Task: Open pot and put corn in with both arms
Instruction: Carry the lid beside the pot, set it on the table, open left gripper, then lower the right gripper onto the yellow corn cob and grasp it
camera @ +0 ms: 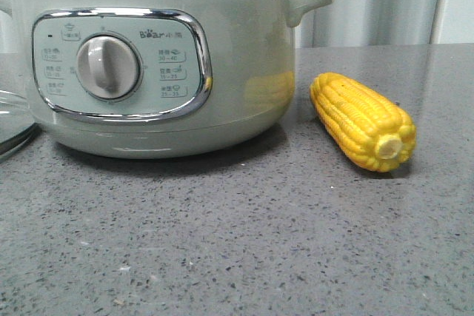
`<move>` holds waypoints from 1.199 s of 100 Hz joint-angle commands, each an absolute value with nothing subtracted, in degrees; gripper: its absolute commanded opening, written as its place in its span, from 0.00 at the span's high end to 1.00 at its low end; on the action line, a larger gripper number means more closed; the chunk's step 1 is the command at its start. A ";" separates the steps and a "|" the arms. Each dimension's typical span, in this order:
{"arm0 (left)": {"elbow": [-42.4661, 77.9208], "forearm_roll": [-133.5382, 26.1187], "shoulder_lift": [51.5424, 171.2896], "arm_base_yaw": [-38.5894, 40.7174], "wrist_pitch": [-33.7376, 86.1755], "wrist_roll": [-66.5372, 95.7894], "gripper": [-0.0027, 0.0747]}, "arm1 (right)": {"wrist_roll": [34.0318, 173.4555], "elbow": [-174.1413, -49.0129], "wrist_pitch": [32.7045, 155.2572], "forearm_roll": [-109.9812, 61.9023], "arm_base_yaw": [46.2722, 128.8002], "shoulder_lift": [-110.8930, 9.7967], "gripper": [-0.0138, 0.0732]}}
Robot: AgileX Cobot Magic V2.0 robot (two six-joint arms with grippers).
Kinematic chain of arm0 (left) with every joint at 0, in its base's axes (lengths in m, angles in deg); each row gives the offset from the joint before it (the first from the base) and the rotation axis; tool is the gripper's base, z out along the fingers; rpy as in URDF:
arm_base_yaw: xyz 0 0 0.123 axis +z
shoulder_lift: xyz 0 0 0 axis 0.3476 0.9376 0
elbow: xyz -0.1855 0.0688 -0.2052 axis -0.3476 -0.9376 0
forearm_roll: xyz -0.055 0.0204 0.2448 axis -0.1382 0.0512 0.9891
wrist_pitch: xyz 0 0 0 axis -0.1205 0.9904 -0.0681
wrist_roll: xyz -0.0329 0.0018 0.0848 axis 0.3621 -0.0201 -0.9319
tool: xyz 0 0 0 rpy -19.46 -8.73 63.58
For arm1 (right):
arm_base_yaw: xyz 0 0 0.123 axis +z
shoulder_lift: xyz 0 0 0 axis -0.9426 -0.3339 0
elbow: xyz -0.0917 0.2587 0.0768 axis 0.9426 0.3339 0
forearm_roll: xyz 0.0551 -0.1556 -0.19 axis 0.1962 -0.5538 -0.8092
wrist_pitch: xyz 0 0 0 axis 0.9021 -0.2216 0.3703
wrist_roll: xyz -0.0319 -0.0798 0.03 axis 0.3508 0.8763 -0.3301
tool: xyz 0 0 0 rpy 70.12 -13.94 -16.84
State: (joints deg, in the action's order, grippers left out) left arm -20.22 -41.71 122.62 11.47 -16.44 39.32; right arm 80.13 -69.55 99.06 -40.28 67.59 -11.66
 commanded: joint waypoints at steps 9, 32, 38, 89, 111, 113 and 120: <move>-18.52 -37.99 122.45 11.12 -18.11 38.23 0.95 | 80.24 -71.36 95.46 -40.35 67.61 -12.55 0.93; -18.52 -37.99 122.45 11.12 -17.34 38.23 0.62 | 80.24 -71.36 96.16 -39.69 67.61 -12.55 0.93; -18.52 -37.99 122.45 11.12 -17.34 38.23 0.53 | 80.24 -71.46 96.24 -39.69 67.61 -12.55 0.93; -18.19 -37.99 116.73 11.12 -17.22 38.23 0.43 | 80.24 -79.50 104.61 -38.65 74.95 -17.09 0.62; -18.19 -37.99 110.75 11.12 -17.22 38.23 0.43 | 80.24 -85.69 107.75 -35.57 82.65 -28.52 0.58; -18.19 -37.99 109.99 11.12 -17.22 38.23 0.43 | 80.24 -86.28 107.75 -35.27 83.26 -29.38 0.58; -18.19 -37.99 107.35 11.12 -17.22 38.23 0.43 | 80.24 -88.35 108.14 -34.44 85.16 -33.91 0.58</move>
